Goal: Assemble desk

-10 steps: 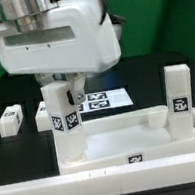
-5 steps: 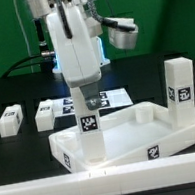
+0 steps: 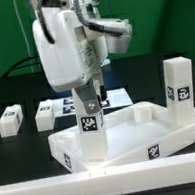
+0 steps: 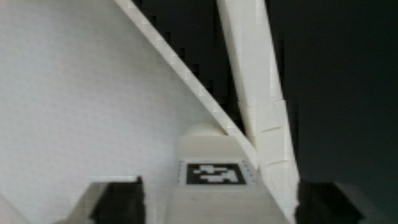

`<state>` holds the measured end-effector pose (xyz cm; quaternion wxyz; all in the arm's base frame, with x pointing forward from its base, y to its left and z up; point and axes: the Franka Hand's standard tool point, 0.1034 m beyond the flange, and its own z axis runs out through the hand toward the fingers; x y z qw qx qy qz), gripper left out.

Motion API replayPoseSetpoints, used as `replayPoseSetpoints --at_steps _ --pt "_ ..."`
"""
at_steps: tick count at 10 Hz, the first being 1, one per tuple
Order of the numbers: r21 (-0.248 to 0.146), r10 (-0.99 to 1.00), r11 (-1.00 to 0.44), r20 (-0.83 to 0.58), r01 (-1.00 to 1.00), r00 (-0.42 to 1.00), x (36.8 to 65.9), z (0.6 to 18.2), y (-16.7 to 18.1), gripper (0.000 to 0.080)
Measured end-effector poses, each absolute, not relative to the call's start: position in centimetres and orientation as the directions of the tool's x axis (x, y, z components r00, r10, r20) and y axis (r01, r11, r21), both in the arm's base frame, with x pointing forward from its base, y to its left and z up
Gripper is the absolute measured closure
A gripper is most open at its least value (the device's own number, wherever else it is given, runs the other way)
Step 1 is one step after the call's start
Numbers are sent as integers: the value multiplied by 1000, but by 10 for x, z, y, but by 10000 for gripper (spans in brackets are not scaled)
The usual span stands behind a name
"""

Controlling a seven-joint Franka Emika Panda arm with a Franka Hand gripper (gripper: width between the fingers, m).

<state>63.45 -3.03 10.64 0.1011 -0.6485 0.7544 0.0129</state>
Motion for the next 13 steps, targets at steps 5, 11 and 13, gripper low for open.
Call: replayPoseSetpoints --at_steps 5,11,13 --pt "-151 -907 -403 -68 -903 416 633 109 -29 154" --pt "-128 -537 -841 61 -527 842 640 113 -34 150" --pt "-128 -545 -835 59 -535 836 640 112 -34 419"
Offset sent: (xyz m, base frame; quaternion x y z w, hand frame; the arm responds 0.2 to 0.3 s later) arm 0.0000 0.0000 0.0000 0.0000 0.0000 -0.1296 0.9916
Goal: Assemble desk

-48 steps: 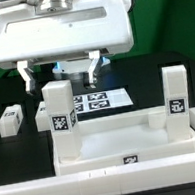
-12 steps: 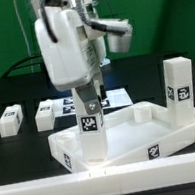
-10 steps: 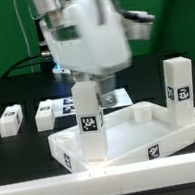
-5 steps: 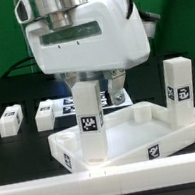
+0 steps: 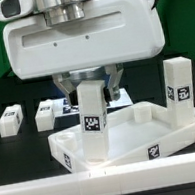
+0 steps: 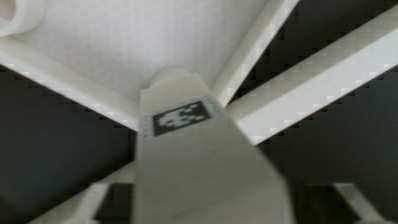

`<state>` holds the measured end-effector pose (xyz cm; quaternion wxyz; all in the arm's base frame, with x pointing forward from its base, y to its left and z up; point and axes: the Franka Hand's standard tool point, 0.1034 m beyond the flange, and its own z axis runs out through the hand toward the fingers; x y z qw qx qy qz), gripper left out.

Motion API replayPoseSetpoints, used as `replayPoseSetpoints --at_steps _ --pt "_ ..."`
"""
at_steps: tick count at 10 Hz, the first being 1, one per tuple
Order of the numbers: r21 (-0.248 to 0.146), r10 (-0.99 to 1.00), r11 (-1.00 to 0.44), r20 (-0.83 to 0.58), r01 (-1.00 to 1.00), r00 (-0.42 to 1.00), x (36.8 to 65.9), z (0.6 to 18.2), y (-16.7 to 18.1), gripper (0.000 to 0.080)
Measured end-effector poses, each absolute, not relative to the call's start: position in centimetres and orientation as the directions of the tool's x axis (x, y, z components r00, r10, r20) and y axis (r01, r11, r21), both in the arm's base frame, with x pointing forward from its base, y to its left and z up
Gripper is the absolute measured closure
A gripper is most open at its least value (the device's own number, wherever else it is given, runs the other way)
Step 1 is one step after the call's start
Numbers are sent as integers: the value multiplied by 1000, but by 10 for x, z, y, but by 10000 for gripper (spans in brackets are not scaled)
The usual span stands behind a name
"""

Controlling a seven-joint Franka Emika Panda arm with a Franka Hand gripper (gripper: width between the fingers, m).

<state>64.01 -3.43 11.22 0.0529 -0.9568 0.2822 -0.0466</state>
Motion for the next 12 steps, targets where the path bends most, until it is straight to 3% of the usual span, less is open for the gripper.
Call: replayPoseSetpoints --at_steps 1,2,5,8,10,12 --pt "-126 -571 -818 53 -562 819 639 111 -36 501" --pt "-128 -626 -776 41 -617 779 638 111 -36 501" --pt "-117 -927 -364 -52 -924 371 636 110 -63 509" --pt "-116 -987 -111 -101 -987 123 633 110 -64 508" --pt "-87 -984 134 -127 -987 -122 634 110 -48 508" --pt "-82 -975 190 -135 -978 -178 635 110 -47 508"
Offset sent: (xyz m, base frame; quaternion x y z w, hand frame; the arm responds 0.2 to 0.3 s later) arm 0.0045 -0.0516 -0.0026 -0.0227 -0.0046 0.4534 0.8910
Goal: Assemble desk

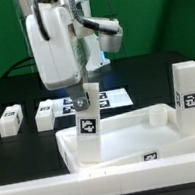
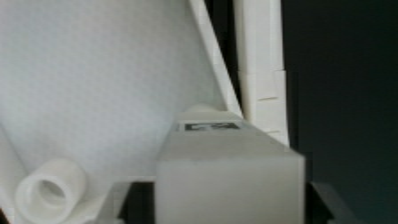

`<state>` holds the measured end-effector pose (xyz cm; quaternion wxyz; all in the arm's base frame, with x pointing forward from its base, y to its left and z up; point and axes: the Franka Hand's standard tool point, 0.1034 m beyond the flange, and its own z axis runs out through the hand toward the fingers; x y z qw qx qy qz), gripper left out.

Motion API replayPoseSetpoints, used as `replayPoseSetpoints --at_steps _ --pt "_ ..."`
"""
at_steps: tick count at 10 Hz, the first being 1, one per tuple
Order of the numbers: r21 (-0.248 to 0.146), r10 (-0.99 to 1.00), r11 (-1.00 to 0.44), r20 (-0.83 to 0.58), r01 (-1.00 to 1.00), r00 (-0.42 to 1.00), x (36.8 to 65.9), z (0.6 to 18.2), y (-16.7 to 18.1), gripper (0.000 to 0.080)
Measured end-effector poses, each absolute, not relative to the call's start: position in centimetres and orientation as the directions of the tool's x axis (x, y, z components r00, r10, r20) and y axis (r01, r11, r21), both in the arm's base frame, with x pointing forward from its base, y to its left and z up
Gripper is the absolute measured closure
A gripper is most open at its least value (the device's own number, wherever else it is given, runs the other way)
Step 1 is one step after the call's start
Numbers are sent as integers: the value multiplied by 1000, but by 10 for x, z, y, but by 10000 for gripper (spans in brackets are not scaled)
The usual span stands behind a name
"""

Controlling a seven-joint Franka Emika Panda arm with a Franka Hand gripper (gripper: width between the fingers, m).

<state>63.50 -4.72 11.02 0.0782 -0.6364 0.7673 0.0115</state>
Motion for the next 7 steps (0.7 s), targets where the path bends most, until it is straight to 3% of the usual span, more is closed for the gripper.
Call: replayPoseSetpoints --at_steps 1,2,3,4,5,7 --pt "-85 -980 160 -132 -983 -148 635 110 -47 508" --pt "-88 -991 84 -116 -993 -73 636 111 -45 339" --pt "-94 -985 -156 -57 -983 162 642 119 -39 196" --pt "-94 -924 -379 -8 -921 381 651 129 -31 164" --pt "-108 -898 -438 6 -892 440 651 128 -26 164" --pt "-100 -812 -583 20 -807 584 649 126 -27 150"
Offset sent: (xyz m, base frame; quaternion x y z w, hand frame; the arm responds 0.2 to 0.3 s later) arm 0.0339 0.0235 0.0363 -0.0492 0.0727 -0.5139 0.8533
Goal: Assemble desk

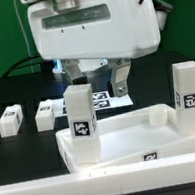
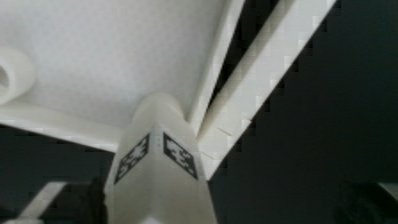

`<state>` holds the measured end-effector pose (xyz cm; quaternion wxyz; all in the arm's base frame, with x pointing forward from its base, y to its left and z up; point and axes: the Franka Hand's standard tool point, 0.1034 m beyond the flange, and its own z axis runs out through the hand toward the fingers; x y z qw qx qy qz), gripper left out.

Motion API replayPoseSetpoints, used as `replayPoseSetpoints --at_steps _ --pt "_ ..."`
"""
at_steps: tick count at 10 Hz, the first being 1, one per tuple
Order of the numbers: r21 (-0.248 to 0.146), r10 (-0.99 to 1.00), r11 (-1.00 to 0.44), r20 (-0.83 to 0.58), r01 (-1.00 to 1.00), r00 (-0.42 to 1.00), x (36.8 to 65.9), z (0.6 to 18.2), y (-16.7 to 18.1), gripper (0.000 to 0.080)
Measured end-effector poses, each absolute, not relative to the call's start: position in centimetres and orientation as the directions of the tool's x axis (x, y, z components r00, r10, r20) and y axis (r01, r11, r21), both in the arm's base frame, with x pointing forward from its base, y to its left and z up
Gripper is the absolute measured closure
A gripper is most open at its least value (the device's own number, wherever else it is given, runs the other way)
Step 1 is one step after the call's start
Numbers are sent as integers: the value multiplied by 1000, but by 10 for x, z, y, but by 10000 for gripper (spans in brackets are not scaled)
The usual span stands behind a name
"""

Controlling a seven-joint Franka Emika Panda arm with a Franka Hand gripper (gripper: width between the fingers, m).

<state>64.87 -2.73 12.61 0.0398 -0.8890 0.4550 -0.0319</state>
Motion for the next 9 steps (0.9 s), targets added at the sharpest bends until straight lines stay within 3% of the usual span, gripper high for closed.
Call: replayPoseSetpoints --at_steps 4,9 --pt "-70 -497 -868 66 -492 865 631 114 -48 150" --pt "-64 -451 -892 79 -447 889 628 108 -47 150"
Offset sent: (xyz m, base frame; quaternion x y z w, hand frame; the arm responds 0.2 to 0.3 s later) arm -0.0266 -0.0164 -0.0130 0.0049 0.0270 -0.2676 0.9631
